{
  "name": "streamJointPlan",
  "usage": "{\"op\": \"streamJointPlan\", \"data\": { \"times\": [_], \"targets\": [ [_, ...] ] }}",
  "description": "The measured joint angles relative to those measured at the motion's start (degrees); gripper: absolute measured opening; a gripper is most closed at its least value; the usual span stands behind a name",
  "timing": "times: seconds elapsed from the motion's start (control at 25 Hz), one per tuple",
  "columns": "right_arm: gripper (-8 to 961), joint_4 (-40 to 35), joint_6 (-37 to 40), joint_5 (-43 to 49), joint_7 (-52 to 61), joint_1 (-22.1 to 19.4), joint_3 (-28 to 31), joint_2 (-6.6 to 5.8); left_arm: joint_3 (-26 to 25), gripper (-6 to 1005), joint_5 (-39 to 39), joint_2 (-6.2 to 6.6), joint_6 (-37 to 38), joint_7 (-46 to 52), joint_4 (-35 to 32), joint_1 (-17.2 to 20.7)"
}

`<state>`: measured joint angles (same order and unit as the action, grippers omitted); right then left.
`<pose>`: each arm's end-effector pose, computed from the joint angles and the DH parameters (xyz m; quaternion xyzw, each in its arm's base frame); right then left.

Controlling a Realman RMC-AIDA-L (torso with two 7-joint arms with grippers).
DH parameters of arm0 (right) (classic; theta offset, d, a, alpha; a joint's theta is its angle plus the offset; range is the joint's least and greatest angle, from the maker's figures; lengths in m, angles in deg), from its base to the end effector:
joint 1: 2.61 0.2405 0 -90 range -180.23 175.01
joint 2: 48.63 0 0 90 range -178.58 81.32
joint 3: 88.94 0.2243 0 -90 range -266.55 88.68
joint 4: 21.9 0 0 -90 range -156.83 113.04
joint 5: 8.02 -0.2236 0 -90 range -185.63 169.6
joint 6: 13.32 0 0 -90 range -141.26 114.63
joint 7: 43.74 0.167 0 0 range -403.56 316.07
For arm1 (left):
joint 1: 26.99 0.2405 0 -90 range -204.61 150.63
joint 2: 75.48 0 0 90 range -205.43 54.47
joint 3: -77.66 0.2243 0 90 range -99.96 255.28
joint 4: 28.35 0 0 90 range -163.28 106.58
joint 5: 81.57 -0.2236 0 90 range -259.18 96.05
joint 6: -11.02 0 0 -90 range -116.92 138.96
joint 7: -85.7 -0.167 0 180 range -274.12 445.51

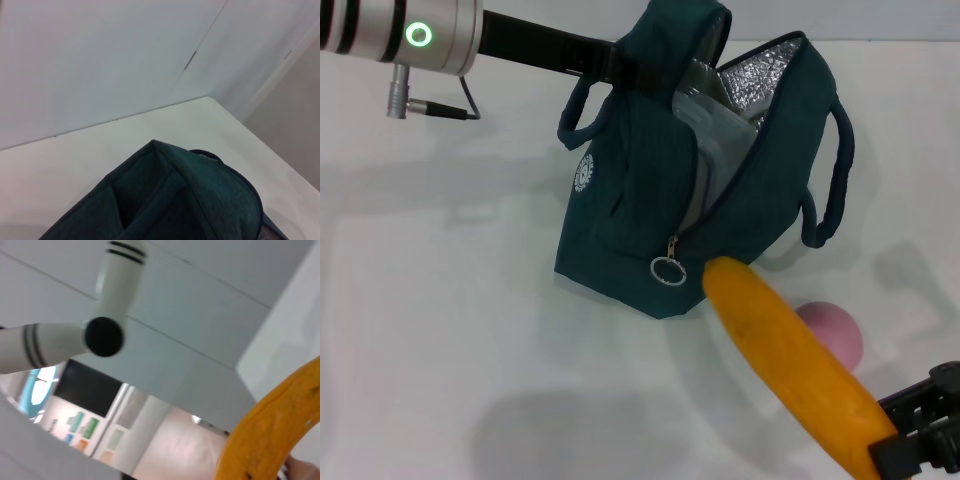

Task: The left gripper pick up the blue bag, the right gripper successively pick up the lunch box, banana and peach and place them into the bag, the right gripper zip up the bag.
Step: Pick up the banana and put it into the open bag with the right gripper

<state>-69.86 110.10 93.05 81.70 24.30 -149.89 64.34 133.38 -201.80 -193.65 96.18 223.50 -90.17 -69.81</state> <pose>0.1831 0.2457 0.0364 0.8599 -0.3960 -0.1768 0.2691 -0.1069 0.4009 0.0264 -0.9056 -0.3842 -0.1530 0.0943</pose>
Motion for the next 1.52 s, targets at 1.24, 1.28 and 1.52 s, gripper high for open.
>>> {"op": "streamJointPlan", "data": {
  "times": [1.24, 1.28, 1.52],
  "targets": [
    [506, 27.23, -10.2, -9.25, -9.58, 7.65, 6.49, 0.22, 0.51, 83, 2.95, -1.0, 1.69, -2.48, 0.1, 1.03],
    [507, 27.74, -10.63, -9.08, -8.75, 7.83, 6.28, 0.48, 0.52, 83, 3.03, -1.04, 1.89, -2.55, 0.09, 1.12],
    [514, 28.64, -12.7, -8.8, -4.69, 7.46, 5.63, 2.19, 0.54, 84, 4.12, -1.11, 2.25, -2.97, 0.0, 1.99]
  ]
}}
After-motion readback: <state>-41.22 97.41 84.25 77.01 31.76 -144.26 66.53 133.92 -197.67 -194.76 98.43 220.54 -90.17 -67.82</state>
